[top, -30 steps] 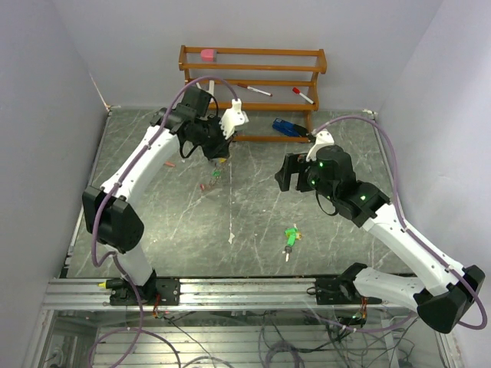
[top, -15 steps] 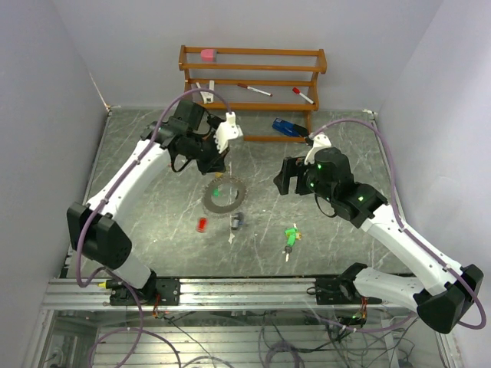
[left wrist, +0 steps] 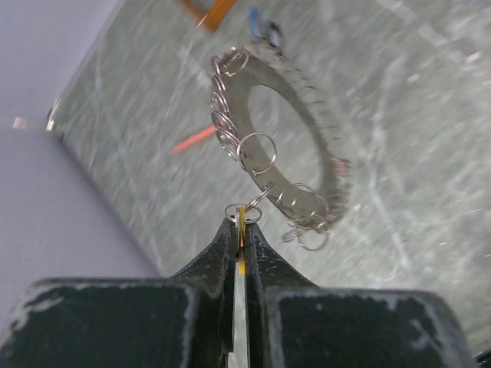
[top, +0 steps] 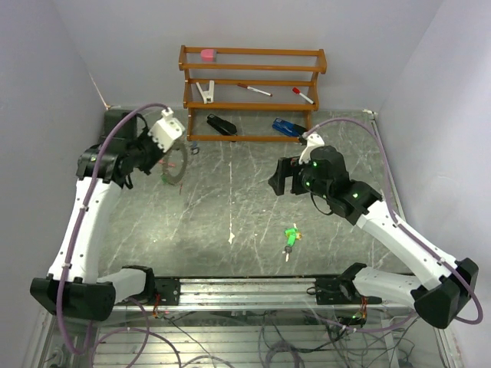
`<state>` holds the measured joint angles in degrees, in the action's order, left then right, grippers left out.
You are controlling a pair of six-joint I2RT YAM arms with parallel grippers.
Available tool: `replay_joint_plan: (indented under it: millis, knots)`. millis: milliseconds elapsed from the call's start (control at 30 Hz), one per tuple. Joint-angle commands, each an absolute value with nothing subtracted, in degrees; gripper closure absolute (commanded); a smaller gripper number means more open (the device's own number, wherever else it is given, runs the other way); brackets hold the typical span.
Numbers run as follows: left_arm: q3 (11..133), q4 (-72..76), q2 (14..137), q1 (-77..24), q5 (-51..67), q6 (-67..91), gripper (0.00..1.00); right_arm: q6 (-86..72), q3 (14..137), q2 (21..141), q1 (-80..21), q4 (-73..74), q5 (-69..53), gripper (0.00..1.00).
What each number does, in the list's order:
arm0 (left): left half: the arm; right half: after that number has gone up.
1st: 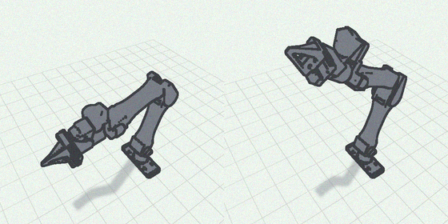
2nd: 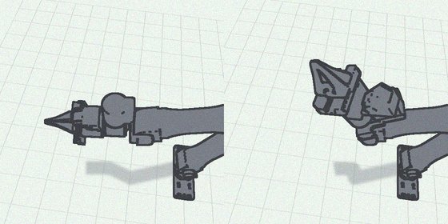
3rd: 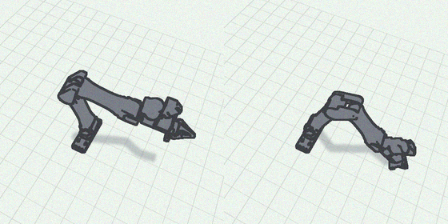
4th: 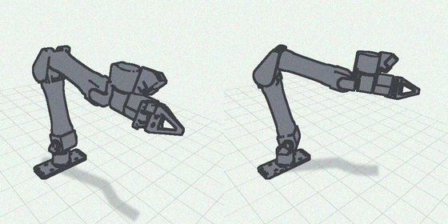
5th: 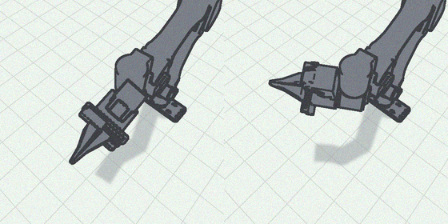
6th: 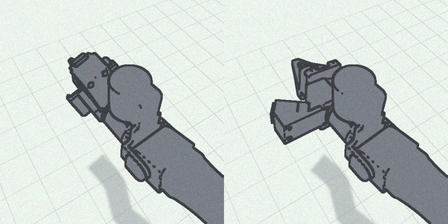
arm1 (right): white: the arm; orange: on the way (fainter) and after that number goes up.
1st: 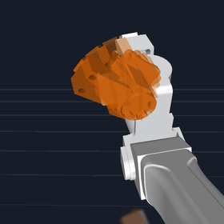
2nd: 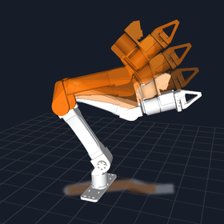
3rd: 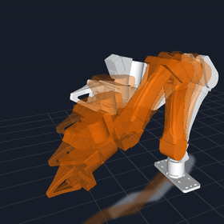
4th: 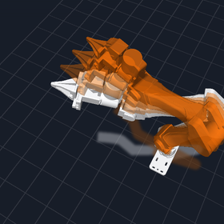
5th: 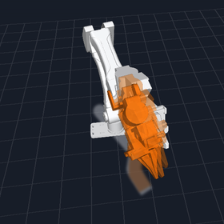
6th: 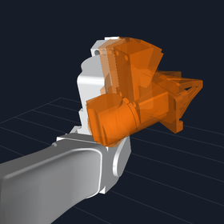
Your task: Put the keys on the keyring
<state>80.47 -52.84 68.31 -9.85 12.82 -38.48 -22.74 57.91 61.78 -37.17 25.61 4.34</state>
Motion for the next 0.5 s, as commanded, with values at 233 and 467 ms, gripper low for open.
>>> replay_joint_plan:
  millis: [233, 467]
  knots:
    - [71.9, -47.7, 63.8, 4.7, -3.3, -47.5, 0.93, -21.0, 59.0, 65.1, -36.9, 22.3, 0.2, 0.08]
    - [68.2, -47.1, 61.4, 9.0, -9.6, -56.5, 0.93, -20.7, 59.0, 65.7, -36.9, 22.5, -0.6, 0.07]
